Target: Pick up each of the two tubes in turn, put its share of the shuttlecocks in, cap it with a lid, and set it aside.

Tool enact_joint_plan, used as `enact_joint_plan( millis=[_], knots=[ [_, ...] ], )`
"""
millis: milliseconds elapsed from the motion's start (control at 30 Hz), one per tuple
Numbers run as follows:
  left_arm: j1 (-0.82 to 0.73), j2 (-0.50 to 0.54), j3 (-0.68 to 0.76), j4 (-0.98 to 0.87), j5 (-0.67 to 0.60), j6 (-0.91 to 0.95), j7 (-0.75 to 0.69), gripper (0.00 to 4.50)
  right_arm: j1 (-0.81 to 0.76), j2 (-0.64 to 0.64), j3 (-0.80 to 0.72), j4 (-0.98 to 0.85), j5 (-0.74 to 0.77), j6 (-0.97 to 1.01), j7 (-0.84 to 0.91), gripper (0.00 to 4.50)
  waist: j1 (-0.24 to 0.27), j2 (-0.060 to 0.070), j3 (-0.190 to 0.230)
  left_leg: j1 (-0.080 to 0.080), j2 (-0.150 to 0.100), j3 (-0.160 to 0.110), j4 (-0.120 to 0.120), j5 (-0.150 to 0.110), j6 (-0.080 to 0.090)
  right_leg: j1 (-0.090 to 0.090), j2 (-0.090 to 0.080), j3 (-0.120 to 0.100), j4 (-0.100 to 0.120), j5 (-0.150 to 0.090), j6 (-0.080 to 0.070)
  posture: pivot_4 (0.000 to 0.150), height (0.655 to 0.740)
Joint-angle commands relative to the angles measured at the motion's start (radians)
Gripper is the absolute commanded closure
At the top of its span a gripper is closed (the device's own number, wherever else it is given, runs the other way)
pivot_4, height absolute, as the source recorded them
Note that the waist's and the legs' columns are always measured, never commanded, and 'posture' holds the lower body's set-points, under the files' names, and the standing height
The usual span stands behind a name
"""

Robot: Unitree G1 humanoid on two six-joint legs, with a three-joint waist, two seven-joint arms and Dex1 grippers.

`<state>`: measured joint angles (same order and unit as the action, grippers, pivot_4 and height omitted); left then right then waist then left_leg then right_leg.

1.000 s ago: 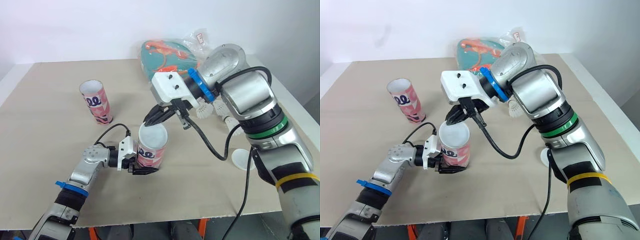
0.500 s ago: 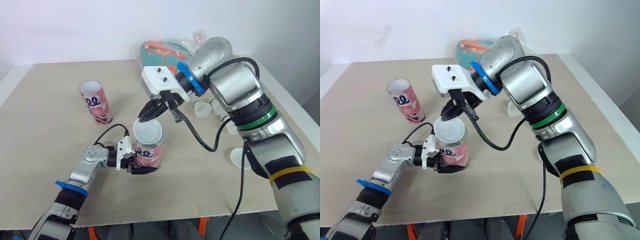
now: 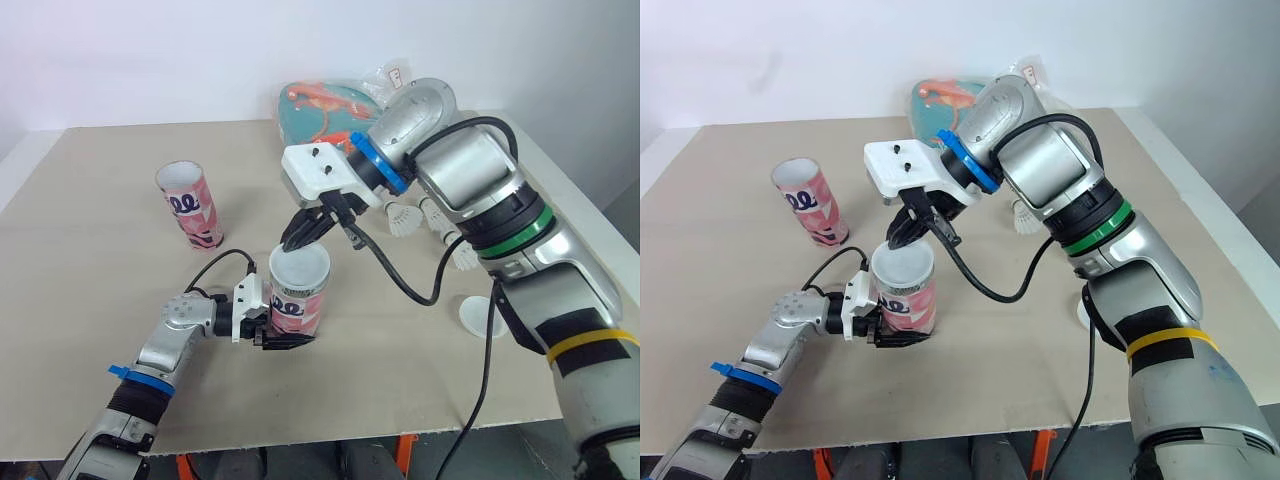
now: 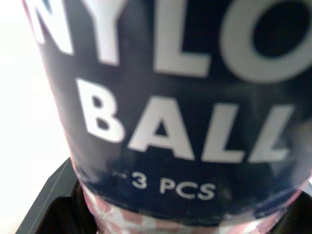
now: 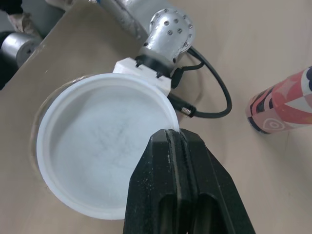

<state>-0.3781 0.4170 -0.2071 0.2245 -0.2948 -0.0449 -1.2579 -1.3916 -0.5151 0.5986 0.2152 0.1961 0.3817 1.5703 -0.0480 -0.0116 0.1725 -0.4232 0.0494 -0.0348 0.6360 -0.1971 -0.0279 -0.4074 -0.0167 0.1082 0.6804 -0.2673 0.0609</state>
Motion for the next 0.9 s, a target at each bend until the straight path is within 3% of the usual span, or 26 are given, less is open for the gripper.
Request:
enact_joint_plan(
  millis=[33,300,900],
  knots=[
    [0.014,0.022,0.002,-0.015,0.012,0.010,0.001,1.11,0.000,0.012,-0.042,-0.058,0.011,0.018,0.037,4.41,0.000,0.000,0.000,0.000,0.000,0.000,0.000,0.000,0.000,0.000,0.000,0.000,0.000,0.000,0.000,0.150,0.7400],
    [0.016,0.026,0.002,-0.034,0.005,0.028,0.000,1.11,0.005,0.035,-0.070,-0.052,-0.010,0.026,-0.009,4.41,0.000,0.000,0.000,0.000,0.001,0.000,0.000,0.000,0.000,0.000,0.001,0.000,0.000,0.000,0.000,0.150,0.7400],
    [0.013,0.031,0.009,-0.040,0.004,0.046,0.001,1.11,0.061,-0.044,-0.020,-0.171,-0.011,0.011,0.044,4.41,0.000,0.000,0.000,0.000,0.001,0.000,-0.001,0.000,0.000,0.000,0.001,0.000,0.000,-0.001,-0.001,0.150,0.7400]
  ],
)
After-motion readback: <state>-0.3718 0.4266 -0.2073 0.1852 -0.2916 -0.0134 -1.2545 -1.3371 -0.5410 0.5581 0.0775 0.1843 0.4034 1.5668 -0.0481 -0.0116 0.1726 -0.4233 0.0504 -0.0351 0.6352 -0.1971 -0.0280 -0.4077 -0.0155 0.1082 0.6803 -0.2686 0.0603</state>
